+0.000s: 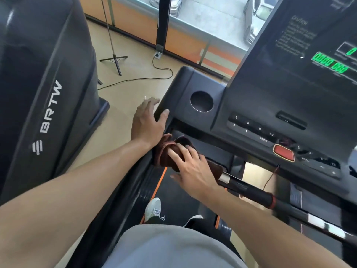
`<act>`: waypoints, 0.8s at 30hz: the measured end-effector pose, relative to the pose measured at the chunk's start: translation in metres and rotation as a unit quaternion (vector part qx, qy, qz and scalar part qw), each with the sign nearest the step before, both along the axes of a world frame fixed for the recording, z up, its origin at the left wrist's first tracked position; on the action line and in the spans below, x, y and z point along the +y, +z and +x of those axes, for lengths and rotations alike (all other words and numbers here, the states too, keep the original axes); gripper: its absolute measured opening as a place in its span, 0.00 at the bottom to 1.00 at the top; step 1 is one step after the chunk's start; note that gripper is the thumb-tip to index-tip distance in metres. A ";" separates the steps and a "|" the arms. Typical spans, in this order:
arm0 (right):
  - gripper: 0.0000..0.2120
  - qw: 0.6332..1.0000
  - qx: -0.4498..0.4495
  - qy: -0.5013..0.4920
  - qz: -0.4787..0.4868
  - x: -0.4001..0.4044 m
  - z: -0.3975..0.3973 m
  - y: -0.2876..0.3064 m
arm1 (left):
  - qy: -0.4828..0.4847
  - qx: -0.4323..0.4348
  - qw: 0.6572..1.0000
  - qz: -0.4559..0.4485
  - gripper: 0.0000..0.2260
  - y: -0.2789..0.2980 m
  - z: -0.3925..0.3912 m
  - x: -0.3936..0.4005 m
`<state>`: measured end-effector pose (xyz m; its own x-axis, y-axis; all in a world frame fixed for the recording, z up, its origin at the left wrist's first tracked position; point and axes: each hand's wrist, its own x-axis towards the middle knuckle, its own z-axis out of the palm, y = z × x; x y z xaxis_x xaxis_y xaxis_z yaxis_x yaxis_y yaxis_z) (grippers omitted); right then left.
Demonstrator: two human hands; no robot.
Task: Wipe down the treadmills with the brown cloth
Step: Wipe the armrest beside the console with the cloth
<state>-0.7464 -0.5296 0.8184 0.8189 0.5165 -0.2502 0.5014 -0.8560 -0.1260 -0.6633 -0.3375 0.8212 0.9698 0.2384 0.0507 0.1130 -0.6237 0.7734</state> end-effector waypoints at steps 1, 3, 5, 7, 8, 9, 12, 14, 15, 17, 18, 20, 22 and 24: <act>0.39 1.000 -0.005 -0.011 0.028 0.000 0.003 0.001 | -0.017 -0.020 0.999 0.020 0.20 -0.001 -0.006 -0.002; 0.39 0.996 0.004 -0.035 0.077 0.000 0.009 0.002 | -0.037 -0.057 0.996 0.056 0.18 -0.001 -0.020 -0.007; 0.40 0.996 0.007 -0.027 0.087 -0.004 0.014 0.003 | -0.054 -0.123 0.987 0.090 0.14 0.005 -0.033 -0.015; 0.41 0.997 0.004 -0.010 0.080 -0.014 0.015 0.001 | -0.094 -0.174 0.974 0.108 0.11 0.011 -0.047 -0.025; 0.41 0.997 0.002 -0.006 0.083 -0.022 0.015 0.000 | -0.124 -0.172 0.971 0.110 0.11 0.013 -0.054 -0.032; 0.40 0.996 0.006 -0.009 0.088 -0.031 0.014 -0.001 | -0.158 -0.150 0.970 0.108 0.12 0.012 -0.062 -0.039; 0.40 0.994 0.034 -0.048 0.093 -0.059 0.010 -0.002 | -0.219 -0.038 0.970 0.103 0.16 -0.001 -0.080 -0.062; 0.42 0.993 0.045 -0.082 0.070 -0.079 0.009 -0.002 | -0.223 -0.020 0.963 0.152 0.18 -0.013 -0.084 -0.075; 0.41 0.993 0.051 -0.092 0.059 -0.090 0.007 -0.001 | -0.215 -0.021 0.962 0.169 0.18 -0.016 -0.083 -0.082; 0.34 0.994 0.062 -0.088 0.036 -0.113 0.001 0.001 | -0.204 -0.018 0.961 0.188 0.16 -0.020 -0.078 -0.093; 0.32 0.994 0.065 -0.085 0.023 -0.124 -0.001 0.003 | -0.206 -0.013 0.958 0.201 0.16 -0.021 -0.075 -0.100; 0.31 0.994 0.067 -0.085 -0.001 -0.147 -0.004 0.005 | -0.216 0.008 0.954 0.209 0.17 -0.023 -0.071 -0.111; 0.32 0.993 0.074 -0.085 -0.026 -0.164 -0.004 0.007 | -0.196 0.027 0.965 0.171 0.18 -0.020 -0.066 -0.115; 0.31 0.992 0.086 -0.078 -0.049 -0.167 0.000 0.007 | -0.157 0.010 0.978 0.135 0.17 -0.017 -0.063 -0.108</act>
